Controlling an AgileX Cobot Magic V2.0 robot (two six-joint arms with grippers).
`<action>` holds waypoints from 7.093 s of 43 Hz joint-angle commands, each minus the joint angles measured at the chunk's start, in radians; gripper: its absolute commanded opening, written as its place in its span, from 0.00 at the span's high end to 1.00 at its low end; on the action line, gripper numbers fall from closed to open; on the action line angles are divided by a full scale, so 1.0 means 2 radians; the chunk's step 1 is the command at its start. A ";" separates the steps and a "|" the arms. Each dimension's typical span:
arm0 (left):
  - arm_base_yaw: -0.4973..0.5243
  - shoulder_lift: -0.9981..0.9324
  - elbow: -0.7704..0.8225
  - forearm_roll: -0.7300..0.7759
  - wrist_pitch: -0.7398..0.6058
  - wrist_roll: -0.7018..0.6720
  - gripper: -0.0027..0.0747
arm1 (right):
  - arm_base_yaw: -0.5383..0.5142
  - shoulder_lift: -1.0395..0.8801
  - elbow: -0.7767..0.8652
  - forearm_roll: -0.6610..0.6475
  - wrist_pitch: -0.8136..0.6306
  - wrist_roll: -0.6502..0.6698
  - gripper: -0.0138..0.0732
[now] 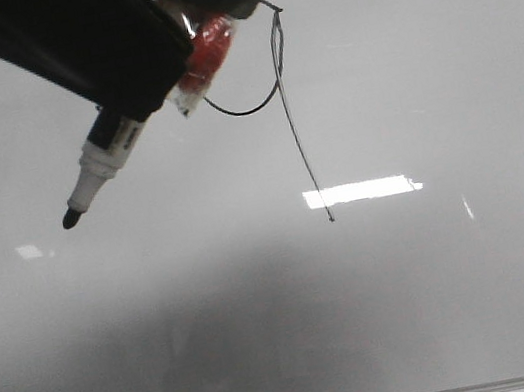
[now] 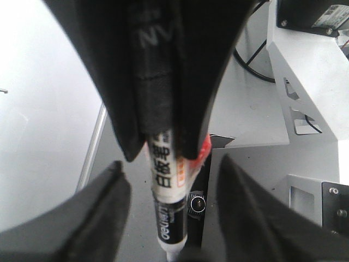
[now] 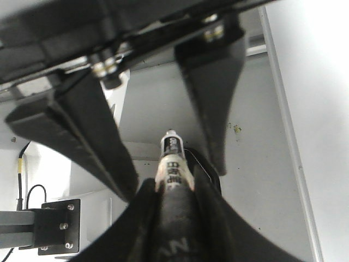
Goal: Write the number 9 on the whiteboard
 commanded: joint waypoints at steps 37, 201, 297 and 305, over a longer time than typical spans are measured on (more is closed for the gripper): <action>-0.003 -0.014 -0.016 -0.018 -0.008 -0.002 0.99 | -0.001 -0.036 -0.061 0.064 0.006 -0.009 0.22; 0.290 -0.551 0.329 0.061 -0.387 -0.252 0.99 | -0.130 -0.548 0.383 0.034 -0.201 0.055 0.92; 0.332 -0.660 0.558 0.306 -0.506 -0.436 0.99 | -0.130 -0.548 0.383 0.034 -0.200 0.055 0.92; 0.332 -0.660 0.558 0.306 -0.506 -0.436 0.99 | -0.130 -0.548 0.383 0.034 -0.200 0.055 0.92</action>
